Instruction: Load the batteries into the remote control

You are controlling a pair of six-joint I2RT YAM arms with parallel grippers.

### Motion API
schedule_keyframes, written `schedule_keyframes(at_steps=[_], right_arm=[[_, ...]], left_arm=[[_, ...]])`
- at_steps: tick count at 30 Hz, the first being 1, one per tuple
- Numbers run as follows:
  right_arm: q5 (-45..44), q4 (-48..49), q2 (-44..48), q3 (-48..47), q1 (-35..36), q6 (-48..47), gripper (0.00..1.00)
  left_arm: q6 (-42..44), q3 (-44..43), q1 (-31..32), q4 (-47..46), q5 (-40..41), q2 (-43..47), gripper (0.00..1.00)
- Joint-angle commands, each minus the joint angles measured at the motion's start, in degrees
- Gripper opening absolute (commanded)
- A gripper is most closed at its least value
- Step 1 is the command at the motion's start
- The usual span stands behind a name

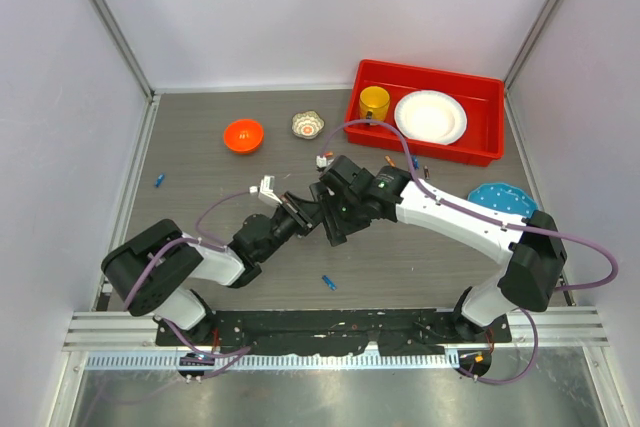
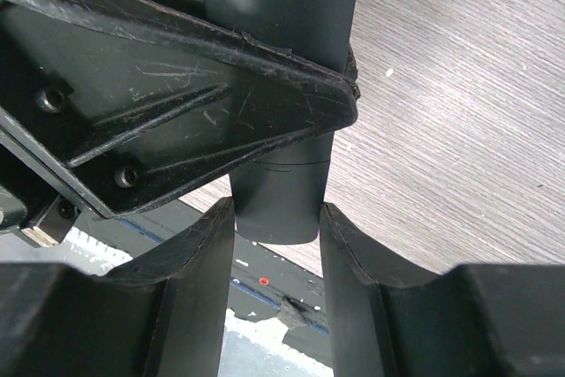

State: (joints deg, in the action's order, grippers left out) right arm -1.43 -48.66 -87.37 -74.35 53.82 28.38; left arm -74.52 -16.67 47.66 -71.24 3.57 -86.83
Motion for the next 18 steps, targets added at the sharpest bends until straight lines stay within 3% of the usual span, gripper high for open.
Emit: schedule_keyframes(at_steps=[1,8,9,10,13,18], right_arm=[[-5.3,7.4,0.7,-1.9,-1.9,0.7,0.01],[-4.1,7.7,1.2,-1.7,-2.1,0.4,0.02],[-3.8,8.0,1.8,-1.3,-2.1,0.4,0.05],[-3.6,8.8,2.1,-0.9,-2.1,0.4,0.16],[-2.6,8.9,4.1,0.1,-2.1,0.1,0.35],[0.6,6.7,7.3,0.2,-2.0,0.1,0.47]], left_arm=[[-2.2,-0.8,2.9,-17.4,-4.7,2.5,0.00],[-1.5,-0.6,3.1,-17.4,-4.1,2.6,0.00],[-1.2,-0.6,3.1,-17.4,-4.1,2.7,0.00],[-1.1,-0.3,3.1,-17.4,-4.1,2.7,0.00],[0.1,0.1,3.1,-17.4,-1.2,2.7,0.00],[2.0,0.1,3.0,-16.7,0.3,2.5,0.00]])
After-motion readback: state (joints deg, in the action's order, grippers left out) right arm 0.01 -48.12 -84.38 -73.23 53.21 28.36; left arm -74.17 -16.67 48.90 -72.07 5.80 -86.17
